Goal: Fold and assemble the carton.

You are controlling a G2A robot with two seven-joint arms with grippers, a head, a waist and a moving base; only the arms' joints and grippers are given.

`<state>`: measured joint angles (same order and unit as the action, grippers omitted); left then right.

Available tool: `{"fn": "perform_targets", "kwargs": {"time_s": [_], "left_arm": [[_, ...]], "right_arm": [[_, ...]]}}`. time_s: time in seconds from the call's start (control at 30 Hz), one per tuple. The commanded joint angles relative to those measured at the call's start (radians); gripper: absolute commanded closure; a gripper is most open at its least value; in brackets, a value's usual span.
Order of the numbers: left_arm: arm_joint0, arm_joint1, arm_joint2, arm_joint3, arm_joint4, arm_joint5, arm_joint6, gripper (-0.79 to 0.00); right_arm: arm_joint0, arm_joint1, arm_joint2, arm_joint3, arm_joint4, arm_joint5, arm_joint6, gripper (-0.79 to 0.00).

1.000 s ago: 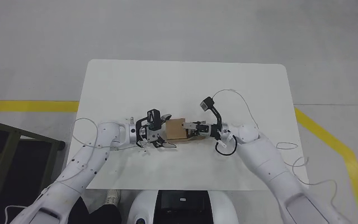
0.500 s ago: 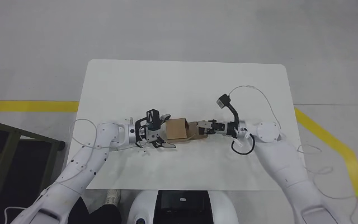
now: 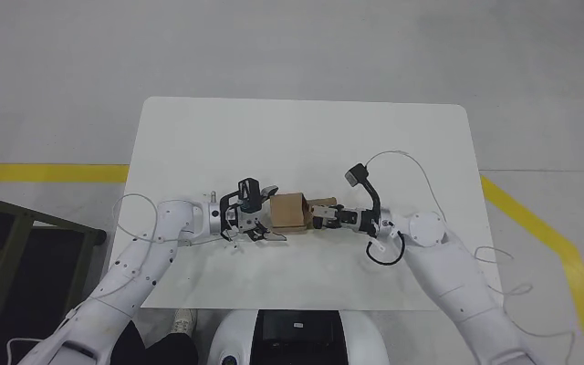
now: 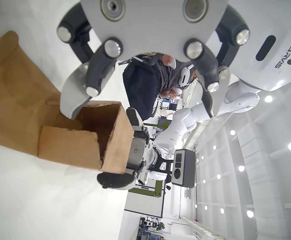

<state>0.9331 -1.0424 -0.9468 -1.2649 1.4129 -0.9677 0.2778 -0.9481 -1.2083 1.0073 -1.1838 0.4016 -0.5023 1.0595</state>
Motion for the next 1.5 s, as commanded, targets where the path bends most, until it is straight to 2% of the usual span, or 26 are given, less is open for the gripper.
{"fn": "perform_targets", "kwargs": {"time_s": [0.0,0.27,0.77,1.47], "left_arm": [[0.0,0.0,0.0,0.001,-0.001,-0.002,0.0,-0.785],[-0.001,-0.002,0.001,0.009,0.0,-0.006,-0.004,-0.785],[0.001,-0.005,0.001,0.012,0.0,-0.006,-0.008,-0.785],[0.005,-0.005,-0.008,0.005,0.005,-0.009,-0.013,-0.785]], "right_arm": [[0.015,-0.008,-0.021,0.018,0.003,-0.02,-0.004,-0.785],[0.079,-0.044,-0.101,0.101,0.023,-0.073,-0.01,-0.785],[0.121,-0.098,-0.186,0.199,0.108,-0.125,-0.009,-0.785],[0.13,-0.118,-0.18,0.25,0.129,-0.133,0.013,-0.785]]}}
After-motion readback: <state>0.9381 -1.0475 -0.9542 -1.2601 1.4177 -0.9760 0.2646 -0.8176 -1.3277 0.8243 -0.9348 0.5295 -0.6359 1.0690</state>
